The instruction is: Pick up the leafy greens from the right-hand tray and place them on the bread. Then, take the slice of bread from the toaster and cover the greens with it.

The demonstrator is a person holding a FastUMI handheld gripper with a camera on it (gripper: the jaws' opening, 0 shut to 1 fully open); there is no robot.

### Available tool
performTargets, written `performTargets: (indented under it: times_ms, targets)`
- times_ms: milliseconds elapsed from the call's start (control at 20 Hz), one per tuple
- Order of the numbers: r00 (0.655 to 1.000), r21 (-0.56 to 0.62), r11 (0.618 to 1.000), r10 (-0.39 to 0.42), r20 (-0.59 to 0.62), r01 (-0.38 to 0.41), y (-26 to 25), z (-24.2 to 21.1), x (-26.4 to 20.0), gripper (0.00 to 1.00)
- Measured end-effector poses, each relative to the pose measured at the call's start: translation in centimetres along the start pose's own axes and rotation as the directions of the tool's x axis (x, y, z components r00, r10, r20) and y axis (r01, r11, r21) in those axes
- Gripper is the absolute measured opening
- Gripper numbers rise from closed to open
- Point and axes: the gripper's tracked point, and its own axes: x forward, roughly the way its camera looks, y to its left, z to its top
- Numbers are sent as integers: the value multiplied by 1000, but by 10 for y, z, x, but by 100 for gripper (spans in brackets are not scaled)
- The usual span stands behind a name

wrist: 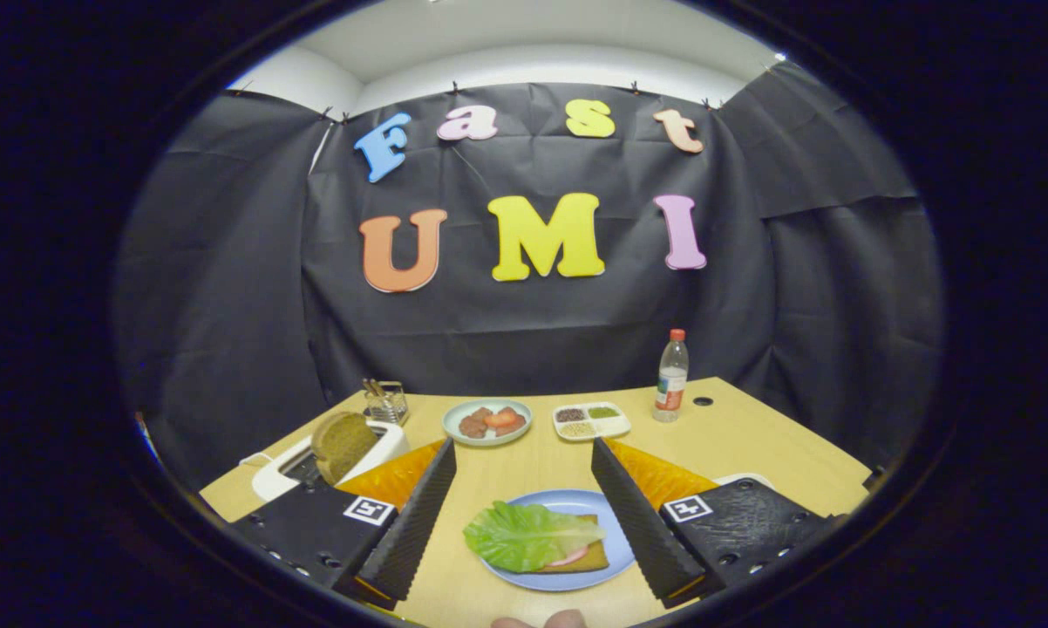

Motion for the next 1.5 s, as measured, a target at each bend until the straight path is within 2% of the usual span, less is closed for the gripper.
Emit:
performTargets:
  times_ms: [250, 450, 650, 900, 1050, 1250, 1450, 1500]
  targets:
    - [998, -1, 998, 68, 18, -68, 75, 17, -1, 96]
    - [997, -16, 996, 82, -13, -83, 128, -4, 15, 96]
    - [996, -25, 998, 56, -64, -58, 161, -32, 41, 96]
    - [986, -52, 999, -19, -163, 11, 167, -64, 75, 97]
    - [979, -45, 998, -41, -201, 33, 162, -74, 88, 73]
    - [980, -59, 998, -40, -195, 29, 160, -73, 96, 42]
    - [982, -57, 998, 3, -189, -13, 167, -71, 90, 10]
    - [983, -47, 999, 10, -186, -19, 167, -70, 91, 6]
